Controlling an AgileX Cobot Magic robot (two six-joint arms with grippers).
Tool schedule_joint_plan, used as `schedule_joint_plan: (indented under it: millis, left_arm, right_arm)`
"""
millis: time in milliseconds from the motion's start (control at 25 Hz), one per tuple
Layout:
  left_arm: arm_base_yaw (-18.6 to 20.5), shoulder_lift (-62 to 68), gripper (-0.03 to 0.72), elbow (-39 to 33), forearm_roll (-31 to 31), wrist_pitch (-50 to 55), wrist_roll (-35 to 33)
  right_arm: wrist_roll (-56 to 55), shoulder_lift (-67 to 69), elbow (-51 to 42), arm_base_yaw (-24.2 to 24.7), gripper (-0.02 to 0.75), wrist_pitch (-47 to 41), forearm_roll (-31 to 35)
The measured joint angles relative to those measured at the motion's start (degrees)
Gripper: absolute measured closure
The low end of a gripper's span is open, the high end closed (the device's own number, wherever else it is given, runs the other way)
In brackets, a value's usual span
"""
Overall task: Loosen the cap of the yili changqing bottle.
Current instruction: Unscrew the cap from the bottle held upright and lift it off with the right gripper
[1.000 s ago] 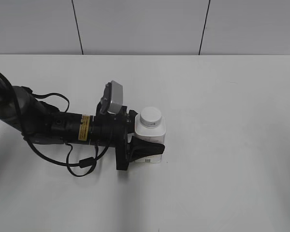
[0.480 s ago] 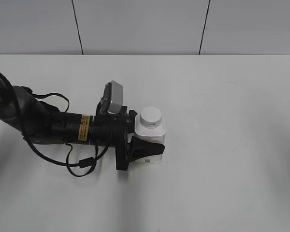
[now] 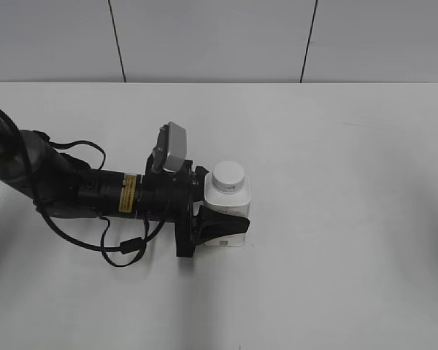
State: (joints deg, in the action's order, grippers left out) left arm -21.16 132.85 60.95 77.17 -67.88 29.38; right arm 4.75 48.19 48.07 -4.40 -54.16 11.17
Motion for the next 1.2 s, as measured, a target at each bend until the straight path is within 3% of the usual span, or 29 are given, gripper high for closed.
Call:
schedule_joint_plan:
  millis: [720, 960, 1080, 1200]
  left_arm:
    - [-0.06, 0.0, 0.258, 0.0, -0.06, -0.01, 0.0]
    - [-0.06, 0.0, 0.258, 0.0, -0.06, 0.05, 0.0]
    - [-0.06, 0.0, 0.258, 0.0, -0.01, 0.05, 0.0]
    - [-0.06, 0.0, 0.258, 0.0, -0.01, 0.0, 0.0]
  right_arm:
    - [-3.48, 17.24, 12.06, 0.0, 0.171, -14.21, 5.33]
    - [-5.55, 23.97, 18.01, -0.08, 0.235, -15.18, 9.21]
    - [-8.12, 26.81, 20.25, -2.24, 0.244, -15.18, 9.39]
    - [-12.91, 29.33, 22.54, -8.35, 0.246, -15.3, 6.56]
